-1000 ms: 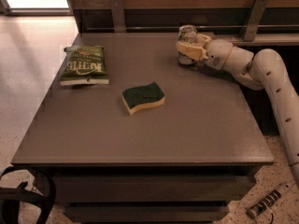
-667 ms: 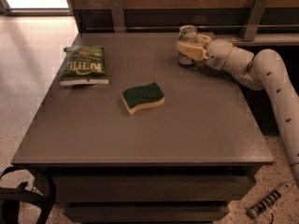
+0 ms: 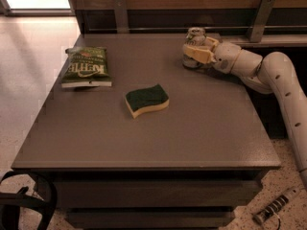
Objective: Place 7up can upright
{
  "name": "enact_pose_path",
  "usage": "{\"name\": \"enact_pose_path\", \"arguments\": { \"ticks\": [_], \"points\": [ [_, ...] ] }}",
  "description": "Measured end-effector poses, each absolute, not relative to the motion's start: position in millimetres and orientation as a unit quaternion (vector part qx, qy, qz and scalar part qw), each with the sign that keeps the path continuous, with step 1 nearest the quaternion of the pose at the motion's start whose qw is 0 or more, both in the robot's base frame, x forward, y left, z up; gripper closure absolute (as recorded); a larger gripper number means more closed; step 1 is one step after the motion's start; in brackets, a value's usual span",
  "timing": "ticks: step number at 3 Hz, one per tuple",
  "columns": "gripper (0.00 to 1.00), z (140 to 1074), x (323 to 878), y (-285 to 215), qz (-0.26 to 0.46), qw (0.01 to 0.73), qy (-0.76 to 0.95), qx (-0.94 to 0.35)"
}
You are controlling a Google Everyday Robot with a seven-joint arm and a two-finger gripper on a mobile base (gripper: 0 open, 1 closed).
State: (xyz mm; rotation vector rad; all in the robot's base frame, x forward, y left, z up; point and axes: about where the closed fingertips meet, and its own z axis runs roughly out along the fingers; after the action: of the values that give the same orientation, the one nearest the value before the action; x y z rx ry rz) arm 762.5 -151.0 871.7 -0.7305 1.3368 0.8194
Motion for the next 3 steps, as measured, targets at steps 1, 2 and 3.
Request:
{"name": "enact_pose_path", "arguments": {
  "ticks": [1, 2, 3],
  "points": [
    [0.62, 872.0, 762.6, -147.6, 0.362, 0.648, 0.587, -0.323],
    [0.39, 872.1, 762.7, -146.6, 0.363, 0.648, 0.587, -0.323],
    [0.17, 872.4, 762.8, -143.6, 0.364, 0.647, 0.586, -0.324]
  ]
}}
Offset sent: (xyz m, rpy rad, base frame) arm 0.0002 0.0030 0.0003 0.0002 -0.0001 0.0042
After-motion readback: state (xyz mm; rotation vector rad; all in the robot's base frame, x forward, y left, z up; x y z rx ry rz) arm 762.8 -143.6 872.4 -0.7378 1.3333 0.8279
